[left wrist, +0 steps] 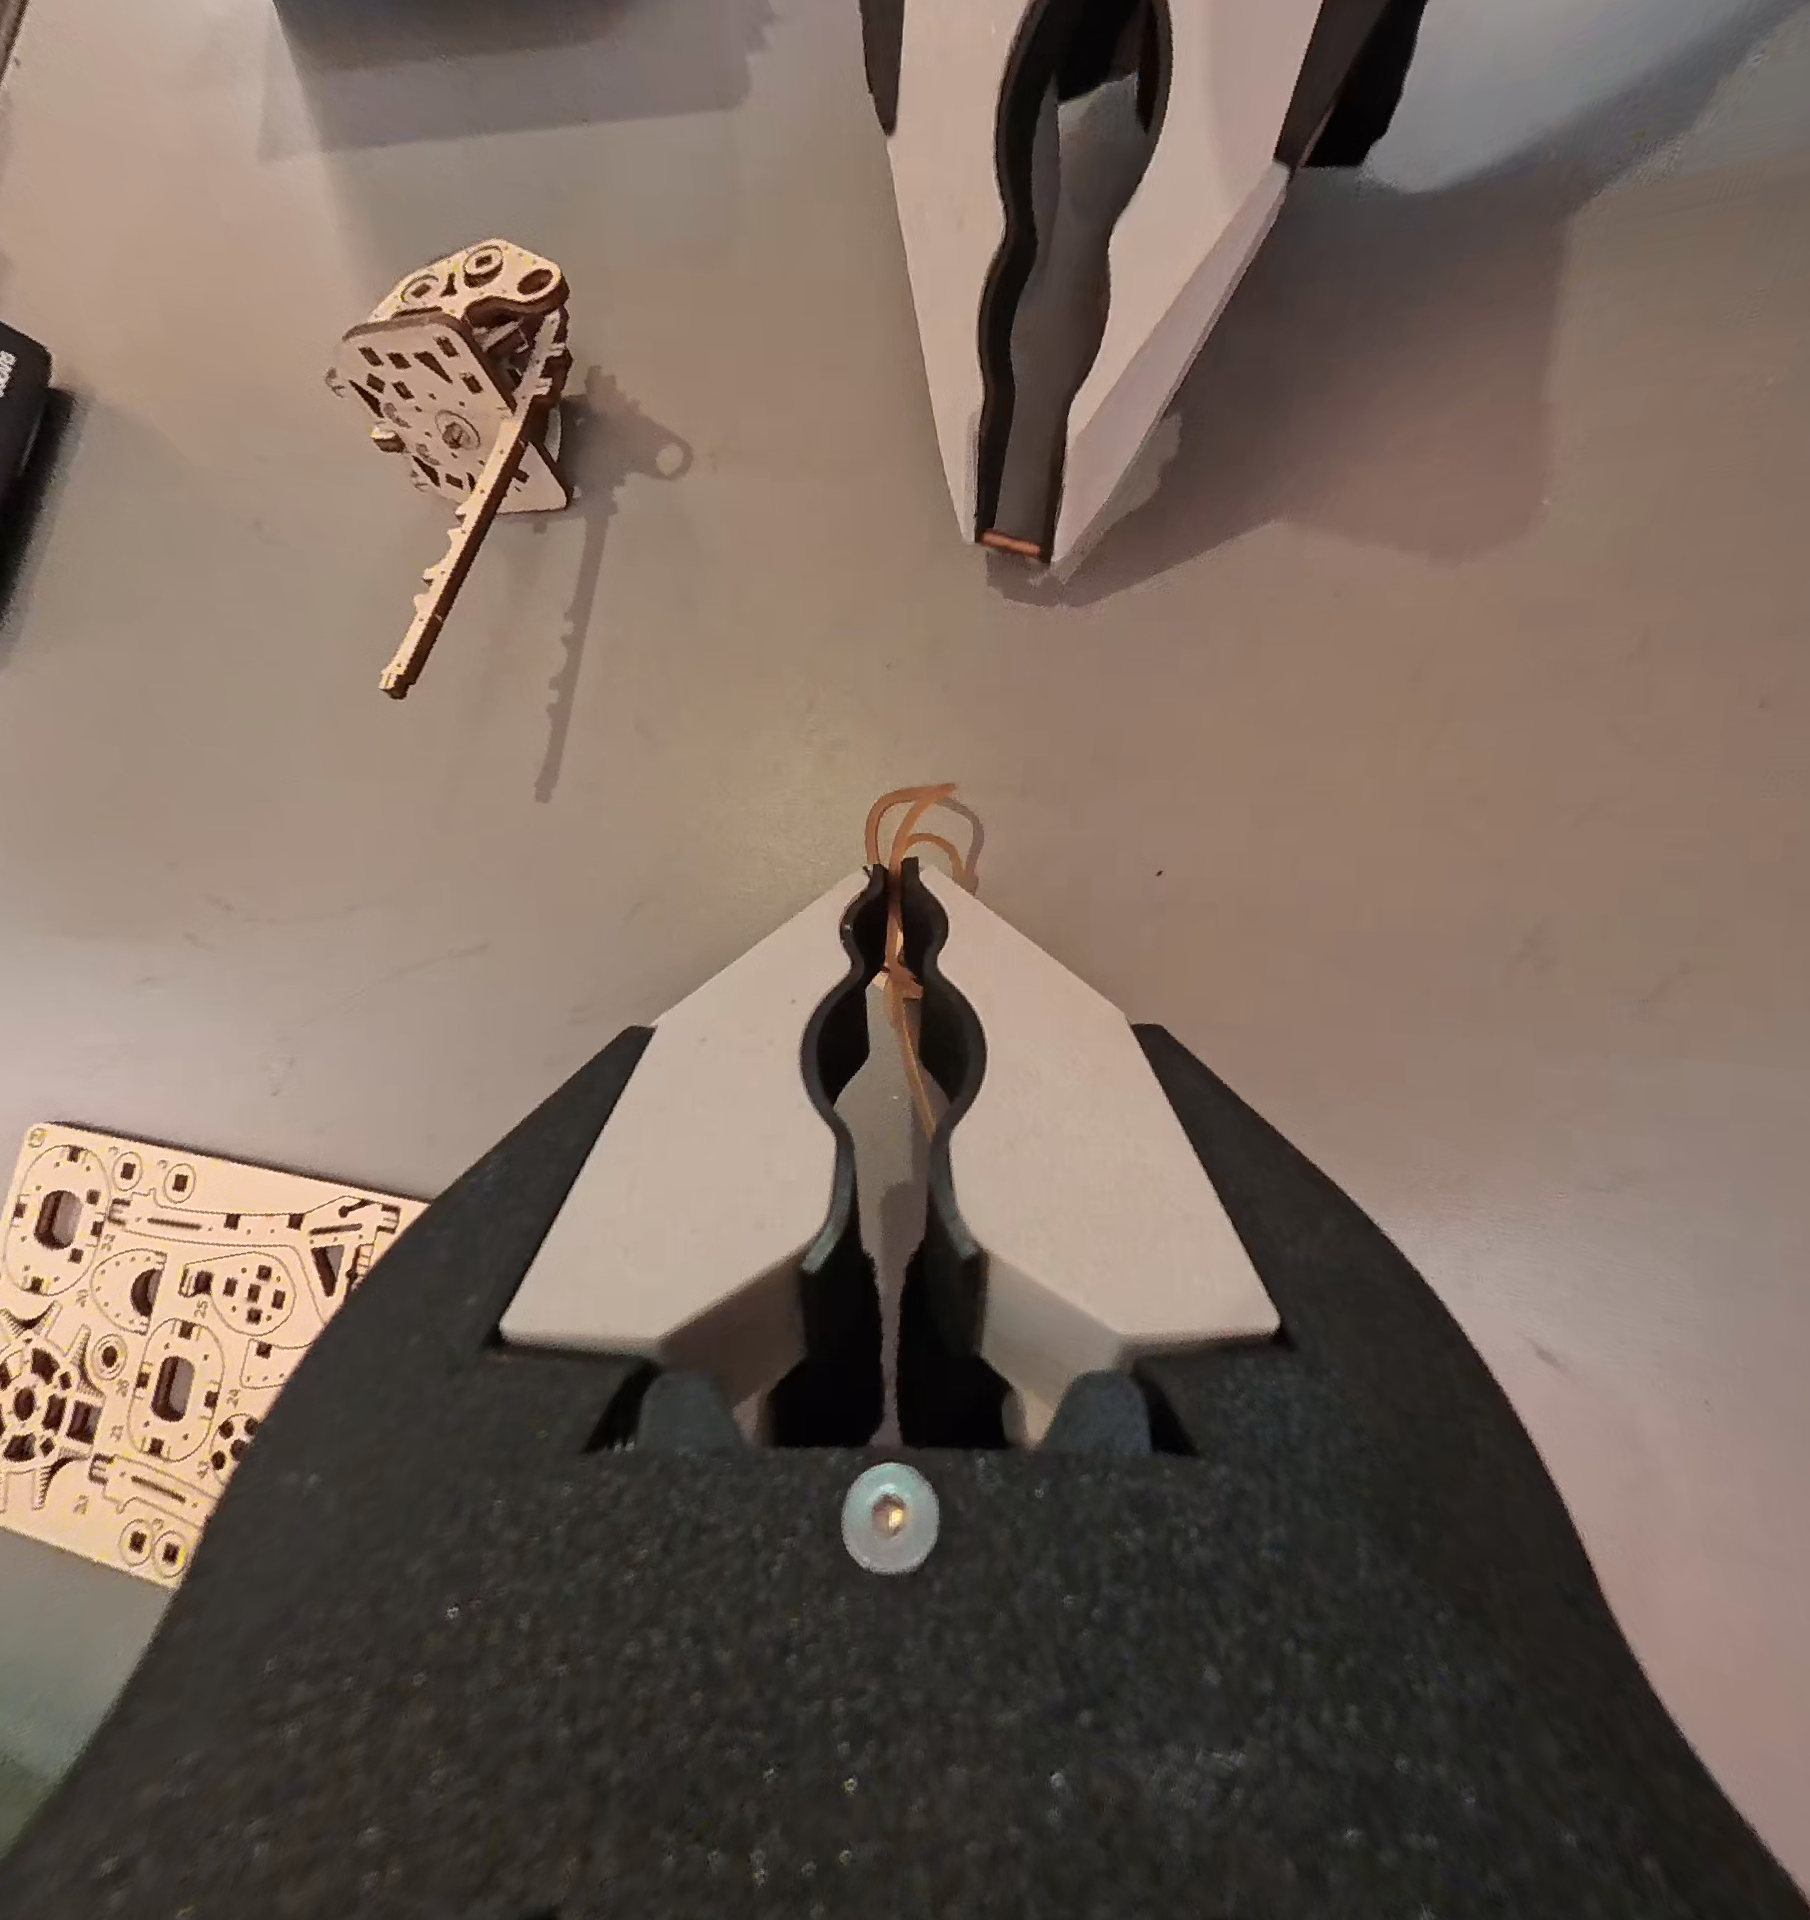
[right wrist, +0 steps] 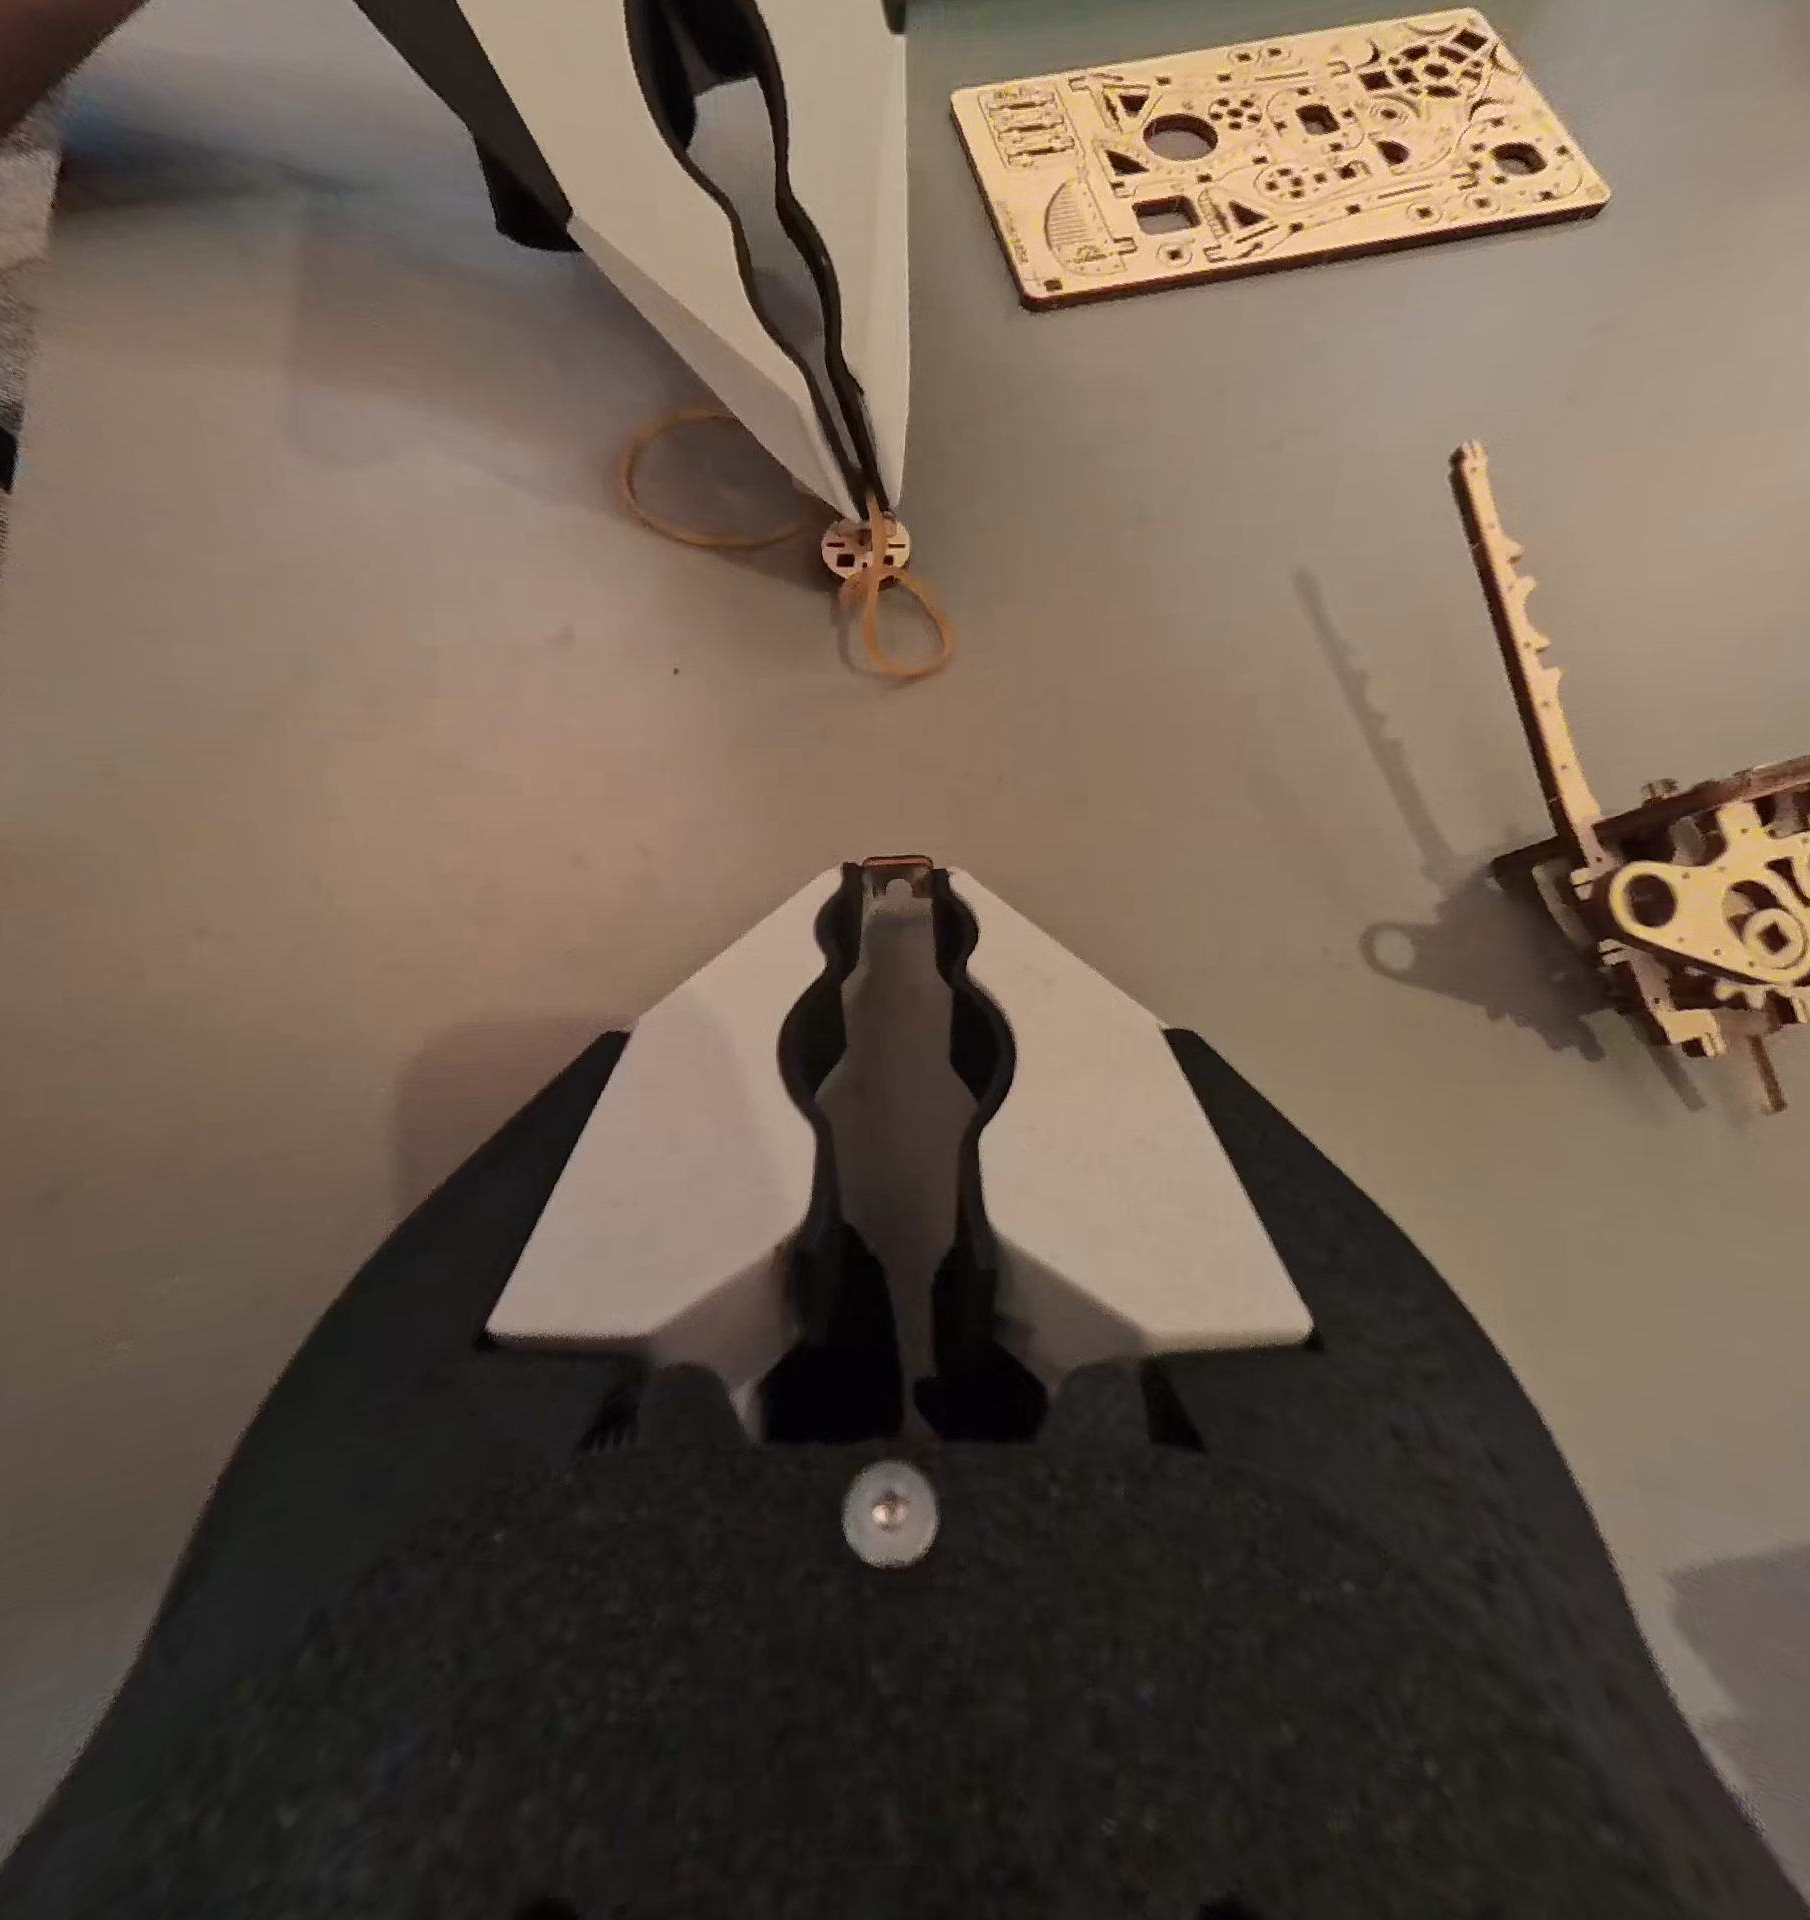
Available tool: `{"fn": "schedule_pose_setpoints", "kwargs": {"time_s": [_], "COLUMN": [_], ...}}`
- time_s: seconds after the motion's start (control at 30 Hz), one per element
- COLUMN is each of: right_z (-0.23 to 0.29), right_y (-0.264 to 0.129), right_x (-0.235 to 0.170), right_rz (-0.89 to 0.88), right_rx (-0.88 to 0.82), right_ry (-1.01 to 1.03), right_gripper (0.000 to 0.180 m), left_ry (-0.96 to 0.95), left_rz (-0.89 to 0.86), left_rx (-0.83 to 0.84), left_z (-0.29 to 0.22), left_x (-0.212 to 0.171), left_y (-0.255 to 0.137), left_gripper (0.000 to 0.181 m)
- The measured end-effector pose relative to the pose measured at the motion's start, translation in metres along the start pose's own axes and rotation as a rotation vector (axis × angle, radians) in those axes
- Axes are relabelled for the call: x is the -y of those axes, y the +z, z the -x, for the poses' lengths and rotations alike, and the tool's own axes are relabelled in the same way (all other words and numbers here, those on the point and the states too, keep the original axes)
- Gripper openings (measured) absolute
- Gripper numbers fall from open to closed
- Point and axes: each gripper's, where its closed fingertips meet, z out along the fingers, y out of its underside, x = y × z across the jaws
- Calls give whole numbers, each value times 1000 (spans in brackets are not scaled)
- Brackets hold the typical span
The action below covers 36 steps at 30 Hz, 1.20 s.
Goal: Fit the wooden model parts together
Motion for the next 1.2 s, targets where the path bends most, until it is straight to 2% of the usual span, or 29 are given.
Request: {"fn": "schedule_pose_setpoints", "kwargs": {"time_s": [0.23, 0.5, 0.77, 1.2], "right_z": [2, 13, 13, 9], "right_y": [0, 16, 34, 26], "right_x": [-7, 8, 18, 10], "right_rz": [37, 34, 70, 74], "right_rx": [67, 170, 194, 189], "right_ry": [2, -77, -128, -128], "right_gripper": [13, 13, 13, 13], "left_ry": [-1, -3, -8, -7], "left_rz": [3, 13, 18, 25], "left_rx": [1, -5, 3, 3], "left_z": [1, 0, 2, 2], "left_x": [-1, -4, -5, -6], "left_y": [0, 2, 0, 1], "left_gripper": [0, 0, 0, 0]}}
